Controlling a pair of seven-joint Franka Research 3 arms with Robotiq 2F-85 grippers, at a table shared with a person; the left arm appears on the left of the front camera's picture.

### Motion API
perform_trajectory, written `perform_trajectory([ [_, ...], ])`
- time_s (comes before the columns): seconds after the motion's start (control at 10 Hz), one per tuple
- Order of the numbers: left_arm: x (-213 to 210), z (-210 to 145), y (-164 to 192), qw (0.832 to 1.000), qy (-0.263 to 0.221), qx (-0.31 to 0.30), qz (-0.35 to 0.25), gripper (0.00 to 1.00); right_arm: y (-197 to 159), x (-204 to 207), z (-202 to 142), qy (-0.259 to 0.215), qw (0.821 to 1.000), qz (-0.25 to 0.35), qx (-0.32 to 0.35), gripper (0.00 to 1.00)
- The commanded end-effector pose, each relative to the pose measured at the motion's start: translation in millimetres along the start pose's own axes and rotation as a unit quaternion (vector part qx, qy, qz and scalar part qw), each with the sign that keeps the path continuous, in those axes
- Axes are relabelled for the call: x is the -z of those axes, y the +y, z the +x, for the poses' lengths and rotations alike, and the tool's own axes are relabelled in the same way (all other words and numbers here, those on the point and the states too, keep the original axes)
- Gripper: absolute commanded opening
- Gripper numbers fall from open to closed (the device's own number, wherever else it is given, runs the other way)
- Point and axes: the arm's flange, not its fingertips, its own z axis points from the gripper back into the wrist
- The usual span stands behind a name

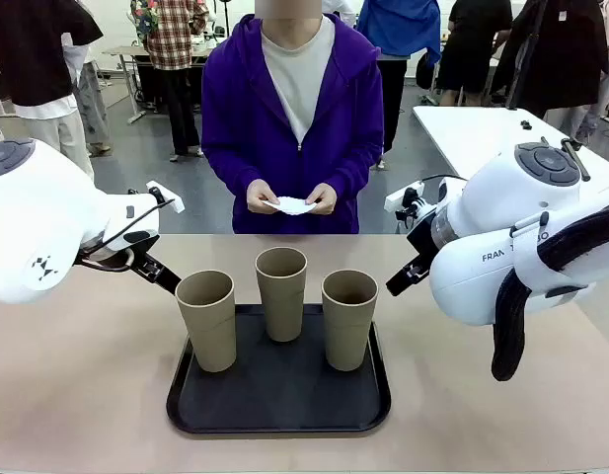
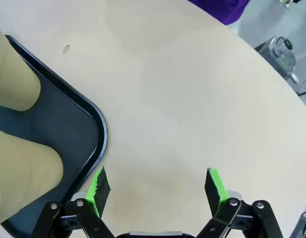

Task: Place coasters on the table and set cups on them.
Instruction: Pick up one Reusable plastic cup and place it on a coaster set by the human.

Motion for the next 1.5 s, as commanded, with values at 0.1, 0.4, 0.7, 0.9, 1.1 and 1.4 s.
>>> perform_trajectory([
  [0.1,0.0,0.0,-0.1,1.0,0.0,0.0,0.0,1.0,0.0,0.0,0.0,0.0,1.0,0.0,0.0,1.0],
  [0.4,0.0,0.0,-0.1,1.0,0.0,0.0,0.0,1.0,0.0,0.0,0.0,0.0,1.0,0.0,0.0,1.0],
  [0.7,0.0,0.0,-0.1,1.0,0.0,0.0,0.0,1.0,0.0,0.0,0.0,0.0,1.0,0.0,0.0,1.0],
  [0.9,0.0,0.0,-0.1,1.0,0.0,0.0,0.0,1.0,0.0,0.0,0.0,0.0,1.0,0.0,0.0,1.0],
  [1.1,0.0,0.0,0.0,1.0,0.0,0.0,0.0,1.0,-0.1,0.0,0.0,0.0,1.0,0.0,0.0,1.0],
  [1.4,-86.9,-22.6,6.3,0.999,0.031,0.013,0.01,1.0,30.2,-89.8,-12.2,0.062,0.998,-0.006,-0.024,1.0],
])
